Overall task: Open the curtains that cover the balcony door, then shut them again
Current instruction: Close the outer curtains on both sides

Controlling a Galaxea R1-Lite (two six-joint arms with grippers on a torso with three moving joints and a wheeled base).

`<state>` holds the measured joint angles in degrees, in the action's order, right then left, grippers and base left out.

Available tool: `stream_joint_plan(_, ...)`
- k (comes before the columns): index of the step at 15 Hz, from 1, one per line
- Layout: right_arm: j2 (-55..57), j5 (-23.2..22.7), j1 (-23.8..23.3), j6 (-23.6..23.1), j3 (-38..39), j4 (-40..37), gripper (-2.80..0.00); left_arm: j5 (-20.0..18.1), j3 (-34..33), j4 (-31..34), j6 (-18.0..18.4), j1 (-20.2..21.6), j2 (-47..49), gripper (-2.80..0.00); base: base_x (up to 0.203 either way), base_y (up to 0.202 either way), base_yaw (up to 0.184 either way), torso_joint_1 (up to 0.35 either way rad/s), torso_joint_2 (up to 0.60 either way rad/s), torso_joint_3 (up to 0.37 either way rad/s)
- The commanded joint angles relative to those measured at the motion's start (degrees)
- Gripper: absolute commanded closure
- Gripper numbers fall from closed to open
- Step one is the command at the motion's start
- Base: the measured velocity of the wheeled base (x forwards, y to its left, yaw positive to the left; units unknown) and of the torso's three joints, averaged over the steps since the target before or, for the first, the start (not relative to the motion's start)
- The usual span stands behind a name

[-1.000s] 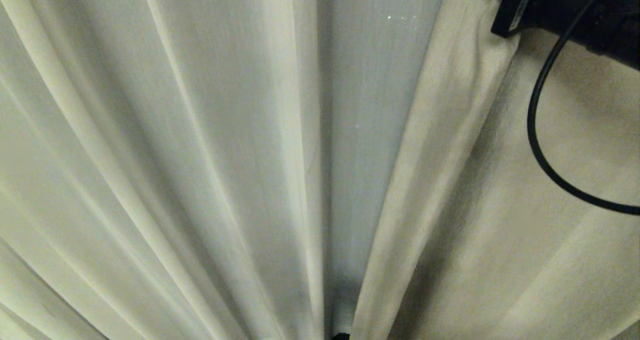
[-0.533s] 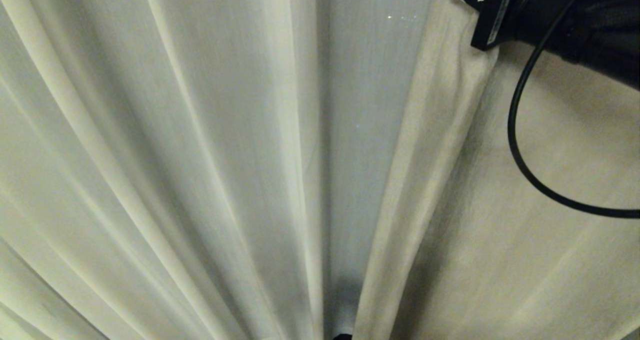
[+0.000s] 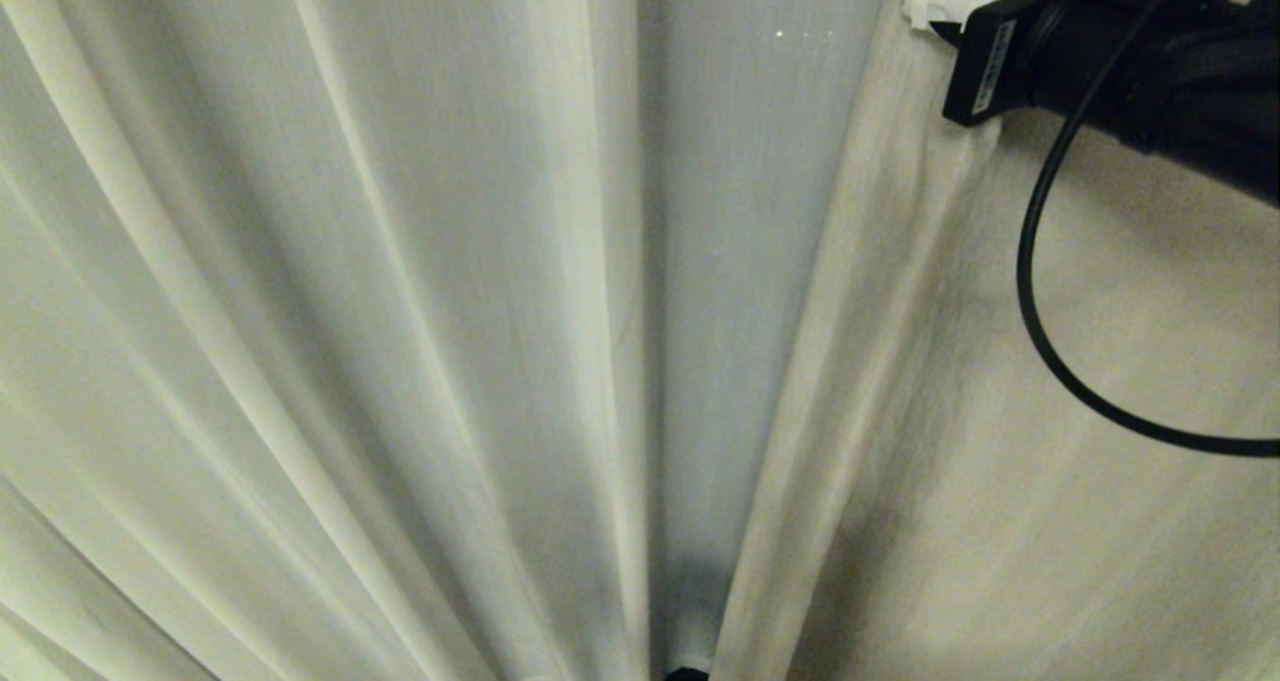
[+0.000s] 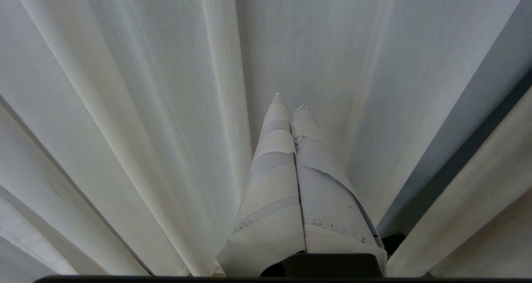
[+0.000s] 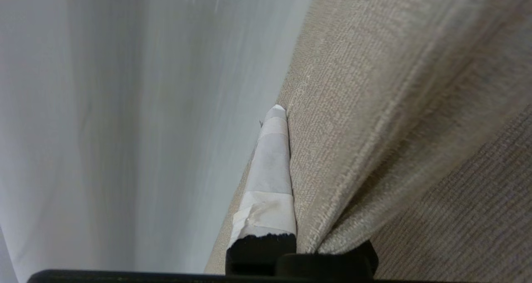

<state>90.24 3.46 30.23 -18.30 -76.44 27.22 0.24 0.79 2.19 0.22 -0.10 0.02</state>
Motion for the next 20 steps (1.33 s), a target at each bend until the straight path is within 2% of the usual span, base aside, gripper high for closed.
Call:
stream_joint_plan(1,-1.69,0.09,-0.92,-0.16,0.94,0.7,0.0,0.02,0.0,0.0,-0.03,0.01,-0.02,0.0,0.0,0.0,0.0,0.0,0.0,0.0)
stream_joint_plan(8,-4.02,0.14,-2.9,-0.07,3.75,0.66,0.0,0.02,0.0,0.0,-0.04,0.01,-0.02,0.0,0.0,0.0,0.0,0.0,0.0,0.0)
stream_joint_plan(9,-4.04,0.14,-2.81,-0.07,3.75,0.66,-2.8,0.11,0.0,0.0,-0.02,0.01,-0.02,0.0,0.0,0.0,0.0,0.0,0.0,0.0)
stream_joint_plan(15,-6.65,0.18,-2.82,-0.07,6.43,0.56,-2.8,0.09,0.0,0.0,-0.04,0.01,-0.02,0.0,0.0,0.0,0.0,0.0,0.0,0.0)
stream_joint_plan(20,-13.12,0.15,-2.81,-0.24,15.66,0.98,-2.8,0.11,0.0,0.0,-0.04,0.01,-0.02,0.0,0.0,0.0,0.0,0.0,0.0,0.0)
